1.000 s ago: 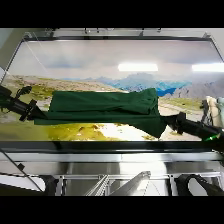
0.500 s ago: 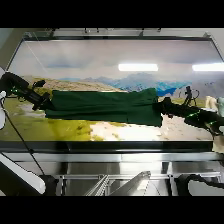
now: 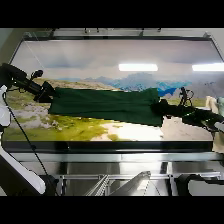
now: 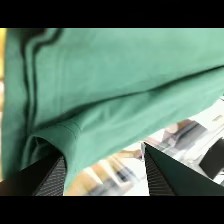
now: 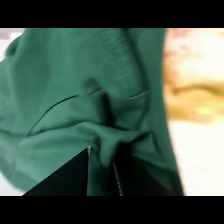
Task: Fold the shirts.
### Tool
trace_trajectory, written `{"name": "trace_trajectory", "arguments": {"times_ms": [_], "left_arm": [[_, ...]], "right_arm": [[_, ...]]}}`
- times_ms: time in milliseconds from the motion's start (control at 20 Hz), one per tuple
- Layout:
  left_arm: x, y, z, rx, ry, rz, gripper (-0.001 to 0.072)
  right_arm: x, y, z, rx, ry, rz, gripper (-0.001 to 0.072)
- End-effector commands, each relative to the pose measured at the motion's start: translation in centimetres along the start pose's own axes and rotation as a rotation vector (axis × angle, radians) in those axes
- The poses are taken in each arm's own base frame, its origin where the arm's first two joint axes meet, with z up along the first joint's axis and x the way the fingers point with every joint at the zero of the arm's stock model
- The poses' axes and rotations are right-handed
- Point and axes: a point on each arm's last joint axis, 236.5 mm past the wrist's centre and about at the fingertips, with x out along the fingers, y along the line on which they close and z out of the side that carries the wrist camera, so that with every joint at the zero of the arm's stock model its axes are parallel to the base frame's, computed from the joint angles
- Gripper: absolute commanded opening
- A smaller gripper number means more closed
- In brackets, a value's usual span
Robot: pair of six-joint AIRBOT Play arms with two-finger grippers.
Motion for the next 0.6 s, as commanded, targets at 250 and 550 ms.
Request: {"name": "trace_trajectory", "arguments": {"times_ms": [250, 550], "left_arm": [[-8.1, -1.7, -1.2, -0.099, -0.180, 0.016, 0.0505], [-6.6, -5.4, -1.0, -0.014, -0.162, 0.045, 0.0024]], "right_arm": [[-10.3, -1.7, 5.3, -0.066, -0.084, -0.106, 0.0680], [-7.3, -3.4, 4.4, -0.016, 0.005, -0.096, 0.0696]]}}
